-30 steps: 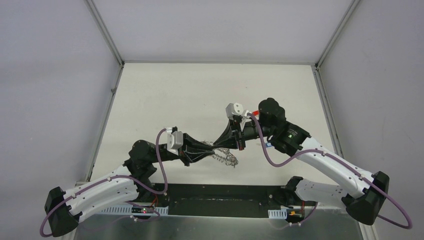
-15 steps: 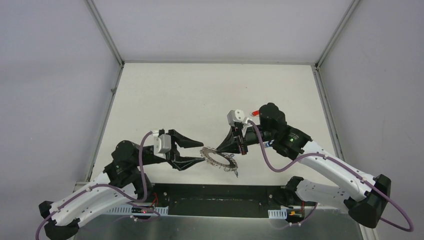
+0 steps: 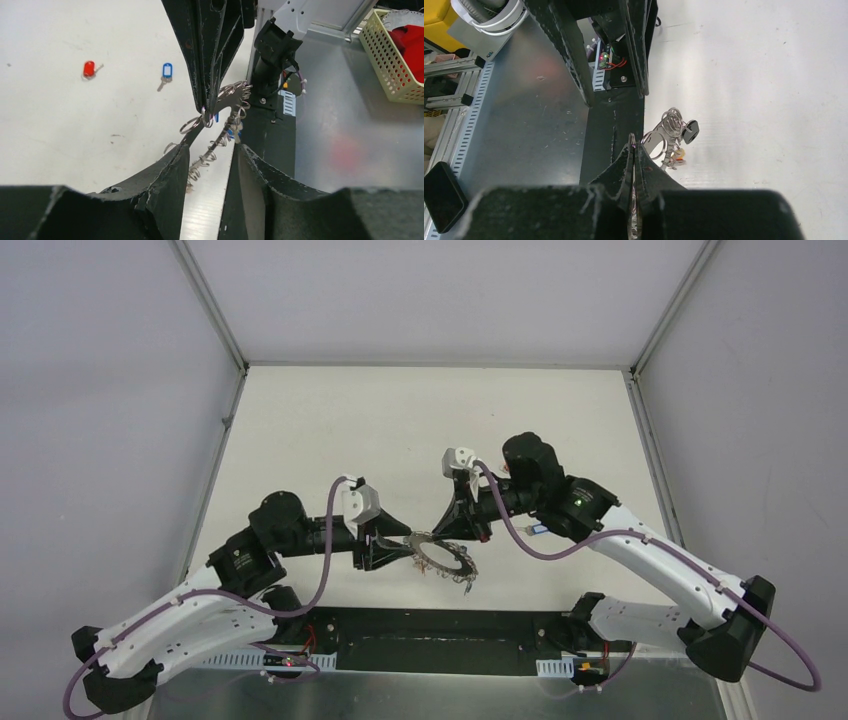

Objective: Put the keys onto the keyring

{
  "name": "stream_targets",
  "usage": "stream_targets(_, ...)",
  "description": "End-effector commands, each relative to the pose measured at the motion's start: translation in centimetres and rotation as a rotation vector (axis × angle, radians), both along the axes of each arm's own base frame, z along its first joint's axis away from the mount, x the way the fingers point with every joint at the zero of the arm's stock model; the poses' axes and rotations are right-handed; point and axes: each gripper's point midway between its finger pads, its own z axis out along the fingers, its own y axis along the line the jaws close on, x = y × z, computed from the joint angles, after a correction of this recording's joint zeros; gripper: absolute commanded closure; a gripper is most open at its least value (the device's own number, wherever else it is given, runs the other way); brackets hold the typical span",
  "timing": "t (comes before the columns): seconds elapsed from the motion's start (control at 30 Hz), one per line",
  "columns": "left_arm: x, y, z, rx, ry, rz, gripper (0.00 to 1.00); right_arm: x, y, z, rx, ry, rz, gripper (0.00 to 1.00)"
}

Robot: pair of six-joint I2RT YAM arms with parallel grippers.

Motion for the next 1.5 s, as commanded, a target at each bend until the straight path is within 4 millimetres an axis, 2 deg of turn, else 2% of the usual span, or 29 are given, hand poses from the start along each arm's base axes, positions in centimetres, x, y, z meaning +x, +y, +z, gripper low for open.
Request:
stream_targets(0.0, 0.1, -0.6, 0.4, 0.024, 0.078, -0.004, 0.61, 0.6, 0.4, 2.1, 0.021, -0.018, -0.027, 1.00)
stream_targets(0.07, 0.1, -1.0, 0.4, 0.032, 0.098, -0.014, 0.67, 0.6, 0.5, 2.0, 0.014, -0.006, -0.030, 1.00)
stream_targets(0.17, 0.3, -1.7, 0.3, 0.044, 0.141, -0.019, 0.70, 0.7, 0.7, 2.0, 0.010, 0.009, -0.033, 1.00)
stream_targets(0.37, 0.8, -2.6, -0.6, 0.078, 0.200, -0.021, 0.69, 0.6, 0.8, 2.1, 0.016, 0.018, -0.031, 1.00)
stream_targets(0.53, 1.3, -3.1, -0.5, 0.084, 0.202, -0.015, 0.69, 0.5, 0.9, 2.3, 0.024, 0.022, -0.028, 1.00)
stream_targets(0.83, 1.0, -4.3, -0.7, 0.103, 0.217, -0.075, 0.88, 0.5, 1.2, 2.2, 0.026, 0.029, -0.025, 1.00)
stream_targets(0.9, 0.9, -4.4, -0.7, 0.102, 0.215, -0.085, 0.89, 0.5, 1.2, 2.3, 0.027, 0.028, -0.025, 1.00)
stream_targets(1.03, 0.6, -4.4, -0.6, 0.097, 0.194, -0.105, 0.99, 0.5, 1.2, 2.2, 0.026, 0.027, -0.025, 1.00)
stream_targets(1.33, 0.9, -3.7, -0.5, 0.066, 0.153, -0.070, 1.00, 0.6, 1.3, 2.4, 0.032, 0.022, -0.030, 1.00)
stream_targets(1.37, 0.9, -3.6, -0.6, 0.062, 0.151, -0.061, 1.00, 0.6, 1.3, 2.5, 0.035, 0.022, -0.030, 0.98)
stream_targets(1.47, 0.9, -3.1, -0.5, 0.043, 0.140, -0.045, 1.00, 0.6, 1.3, 2.7, 0.051, 0.018, -0.030, 0.78)
